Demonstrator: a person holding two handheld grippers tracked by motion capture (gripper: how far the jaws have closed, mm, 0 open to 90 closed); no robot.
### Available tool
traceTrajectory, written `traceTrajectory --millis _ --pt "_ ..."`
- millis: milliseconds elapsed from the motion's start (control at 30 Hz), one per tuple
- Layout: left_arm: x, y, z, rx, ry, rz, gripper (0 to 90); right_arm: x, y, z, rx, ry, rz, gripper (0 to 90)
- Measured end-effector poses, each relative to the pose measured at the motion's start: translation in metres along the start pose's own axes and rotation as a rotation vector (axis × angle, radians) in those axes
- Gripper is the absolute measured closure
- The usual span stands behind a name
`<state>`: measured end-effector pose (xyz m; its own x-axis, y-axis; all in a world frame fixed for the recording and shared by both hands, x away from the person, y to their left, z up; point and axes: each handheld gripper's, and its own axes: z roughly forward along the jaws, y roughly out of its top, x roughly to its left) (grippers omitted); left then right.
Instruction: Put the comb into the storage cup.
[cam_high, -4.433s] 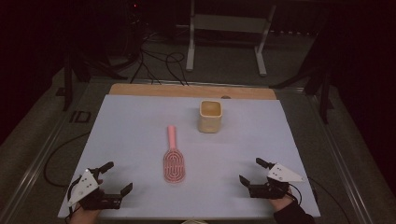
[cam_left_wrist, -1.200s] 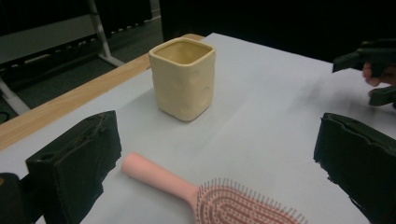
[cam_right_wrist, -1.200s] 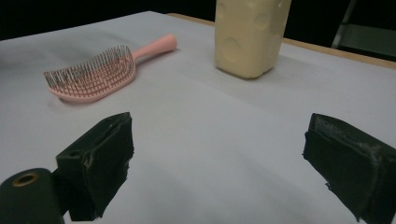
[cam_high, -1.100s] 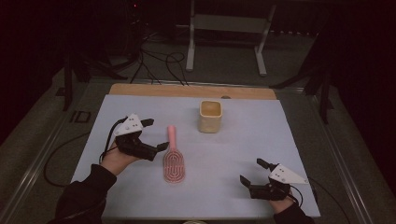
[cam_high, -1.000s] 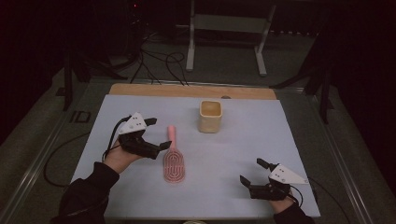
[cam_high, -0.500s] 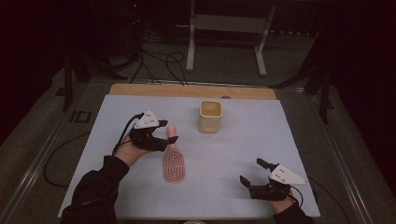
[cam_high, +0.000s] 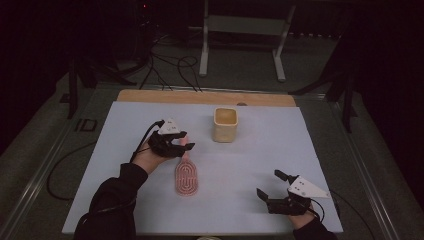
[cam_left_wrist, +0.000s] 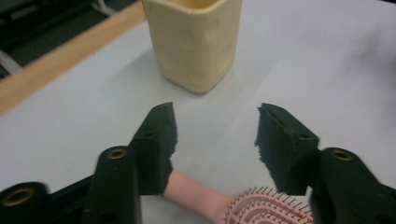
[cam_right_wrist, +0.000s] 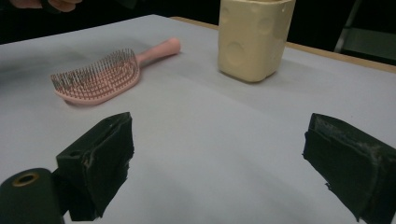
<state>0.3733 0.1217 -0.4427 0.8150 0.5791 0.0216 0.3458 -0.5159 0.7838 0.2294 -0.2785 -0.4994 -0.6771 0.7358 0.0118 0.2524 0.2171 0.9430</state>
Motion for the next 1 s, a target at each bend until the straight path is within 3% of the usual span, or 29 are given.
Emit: traceTrajectory --millis 233,567,1000 --pt "0.004 -0.002 0.013 0.058 0.026 -0.005 64.8 0.000 0.000 0.000 0.000 0.005 -0.002 8.4" --pt "0.009 -0.008 0.030 0.111 0.012 -0.011 89.9 0.001 0.000 0.000 0.000 0.009 -0.003 8.4" --pt "0.008 -0.013 0.050 0.246 -0.010 0.019 90.0 0.001 0.000 0.000 0.002 0.016 0.003 8.5"
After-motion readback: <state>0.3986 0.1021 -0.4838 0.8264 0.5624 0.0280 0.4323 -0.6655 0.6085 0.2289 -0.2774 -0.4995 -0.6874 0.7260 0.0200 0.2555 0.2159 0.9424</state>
